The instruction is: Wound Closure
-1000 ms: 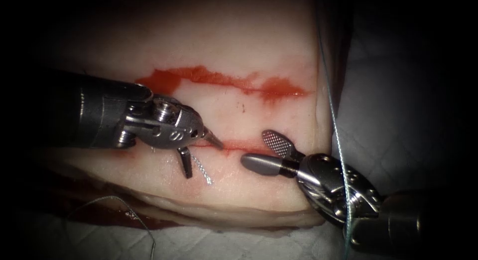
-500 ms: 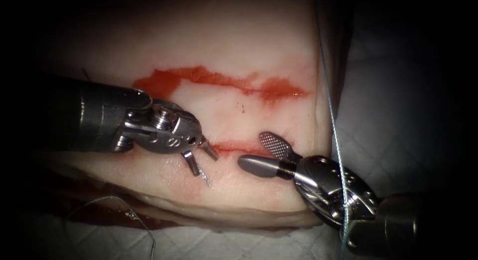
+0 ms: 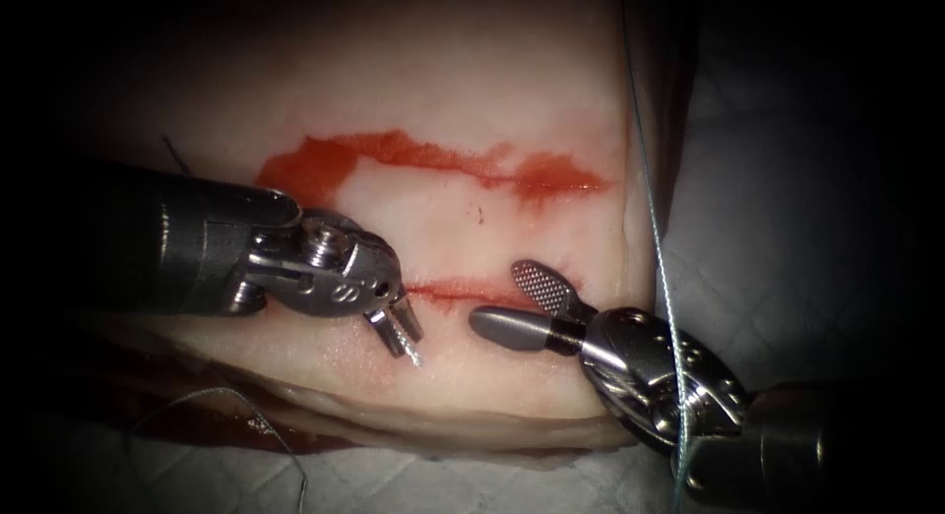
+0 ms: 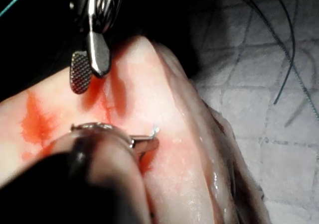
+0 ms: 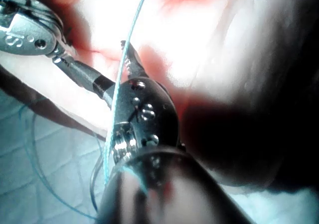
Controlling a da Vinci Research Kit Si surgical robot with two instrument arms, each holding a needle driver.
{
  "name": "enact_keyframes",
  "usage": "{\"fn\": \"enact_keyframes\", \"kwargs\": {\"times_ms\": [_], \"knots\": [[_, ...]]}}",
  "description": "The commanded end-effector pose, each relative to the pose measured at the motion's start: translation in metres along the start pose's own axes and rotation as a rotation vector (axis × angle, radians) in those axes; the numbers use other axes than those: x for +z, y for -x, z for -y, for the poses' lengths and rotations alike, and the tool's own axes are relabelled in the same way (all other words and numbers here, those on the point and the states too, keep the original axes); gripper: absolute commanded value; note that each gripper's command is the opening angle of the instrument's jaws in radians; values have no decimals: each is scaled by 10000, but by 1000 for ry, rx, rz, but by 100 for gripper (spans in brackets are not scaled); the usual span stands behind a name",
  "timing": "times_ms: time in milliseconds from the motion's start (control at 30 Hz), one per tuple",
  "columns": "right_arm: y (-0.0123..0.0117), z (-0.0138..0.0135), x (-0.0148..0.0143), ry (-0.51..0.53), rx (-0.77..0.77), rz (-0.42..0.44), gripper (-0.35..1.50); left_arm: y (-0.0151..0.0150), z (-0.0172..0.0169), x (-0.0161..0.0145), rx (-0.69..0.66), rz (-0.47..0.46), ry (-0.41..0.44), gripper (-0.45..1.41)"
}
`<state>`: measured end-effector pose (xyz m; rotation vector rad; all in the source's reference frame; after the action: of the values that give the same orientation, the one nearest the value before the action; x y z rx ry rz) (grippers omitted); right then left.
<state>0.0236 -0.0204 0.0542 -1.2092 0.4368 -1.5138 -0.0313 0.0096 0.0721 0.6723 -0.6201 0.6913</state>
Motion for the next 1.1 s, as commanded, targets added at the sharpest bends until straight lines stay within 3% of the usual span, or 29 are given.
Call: {"fn": "enact_keyframes", "kwargs": {"times_ms": [33,300,367,467,667,833,1000,1100], "knots": [[-4,-1,8,3,6,1,131,0,-6,4,1,1,-1,-45],[-6,0,9,3,5,1,133,-3,-14,-15,-83,19,14,-45],[-7,0,10,3,4,2,133,-12,-20,-31,-172,60,98,-45],[-10,0,14,1,2,4,131,-27,-23,-43,-262,132,158,-45],[-20,-1,24,-1,-5,10,128,-54,-27,-46,-354,188,203,-45],[-27,3,33,-4,-11,16,123,-57,-17,-47,-394,325,242,-45],[-28,-4,49,-15,-8,23,120,-51,-8,-46,-424,384,296,-45],[-29,-11,62,-24,-6,28,120,-50,-2,-43,-438,454,366,-45]]}}
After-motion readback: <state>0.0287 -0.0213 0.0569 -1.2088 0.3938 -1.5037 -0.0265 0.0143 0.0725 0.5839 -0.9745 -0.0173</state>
